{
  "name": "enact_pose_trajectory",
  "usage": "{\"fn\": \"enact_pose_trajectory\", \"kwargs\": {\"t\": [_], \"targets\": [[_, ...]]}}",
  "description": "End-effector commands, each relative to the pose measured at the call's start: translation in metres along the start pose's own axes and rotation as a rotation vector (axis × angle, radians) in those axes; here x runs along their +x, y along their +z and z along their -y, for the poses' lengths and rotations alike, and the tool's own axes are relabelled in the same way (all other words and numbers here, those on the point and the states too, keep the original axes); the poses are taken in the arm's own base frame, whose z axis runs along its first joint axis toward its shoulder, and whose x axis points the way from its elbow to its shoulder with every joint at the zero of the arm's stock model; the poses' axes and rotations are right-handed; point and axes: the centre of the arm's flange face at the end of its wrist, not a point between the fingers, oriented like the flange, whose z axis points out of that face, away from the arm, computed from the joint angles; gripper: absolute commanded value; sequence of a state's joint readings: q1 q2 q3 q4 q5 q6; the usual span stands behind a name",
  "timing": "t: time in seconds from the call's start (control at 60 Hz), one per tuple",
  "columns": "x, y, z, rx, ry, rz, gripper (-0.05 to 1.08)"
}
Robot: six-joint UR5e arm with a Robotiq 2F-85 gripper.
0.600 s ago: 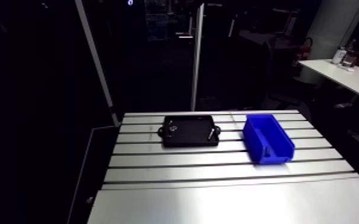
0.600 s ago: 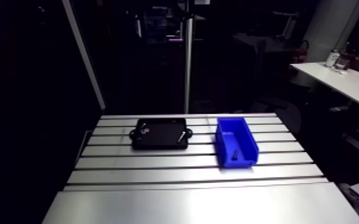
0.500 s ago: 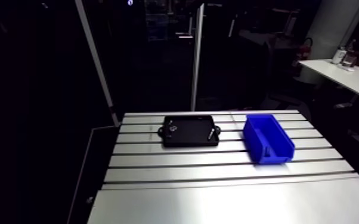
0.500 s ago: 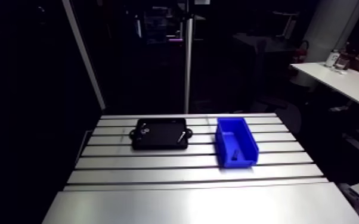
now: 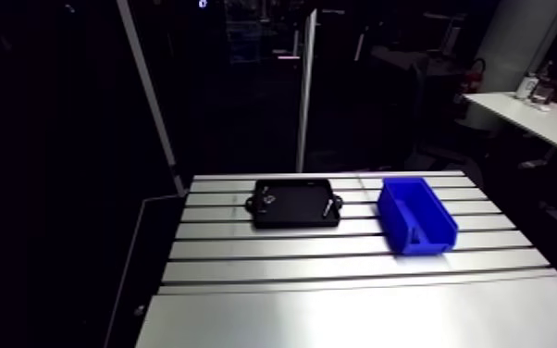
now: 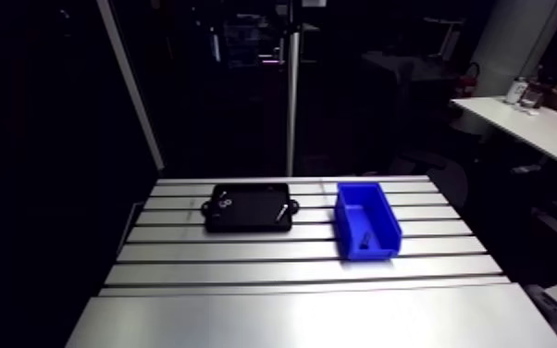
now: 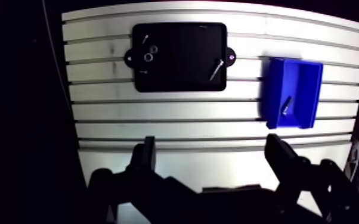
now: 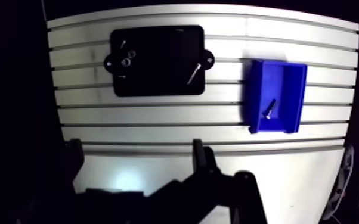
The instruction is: Pick up the M10 bolt from the tray and put it into the blue bin.
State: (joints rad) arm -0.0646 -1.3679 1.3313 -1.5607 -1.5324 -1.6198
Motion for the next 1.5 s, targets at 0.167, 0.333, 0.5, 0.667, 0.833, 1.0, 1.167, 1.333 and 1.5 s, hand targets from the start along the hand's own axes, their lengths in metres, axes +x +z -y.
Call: {"fn": "enact_pose_trajectory", "kwargs": {"t": [0.167, 0.333, 0.5, 0.667, 0.833, 1.0, 1.167, 1.333, 1.5], "targets": [[0.002, 0.008, -0.001, 0.001, 0.034, 0.01, 0.01], [0.0, 0.024, -0.001, 0.002, 0.106, 0.04, 0.01], [0.003, 0.039, -0.003, -0.001, 0.19, 0.014, 0.01], [0.005, 0.052, -0.002, -0.002, 0.262, 0.019, 0.01], [0.009, 0.068, -0.003, -0.007, 0.373, 0.046, 0.01], [0.008, 0.079, -0.003, -0.006, 0.397, 0.066, 0.01], [0.008, 0.096, -0.006, -0.012, 0.441, 0.065, 0.01], [0.007, 0.104, -0.008, -0.012, 0.449, 0.072, 0.01], [0.01, 0.119, -0.014, -0.017, 0.459, 0.094, 0.01]]}}
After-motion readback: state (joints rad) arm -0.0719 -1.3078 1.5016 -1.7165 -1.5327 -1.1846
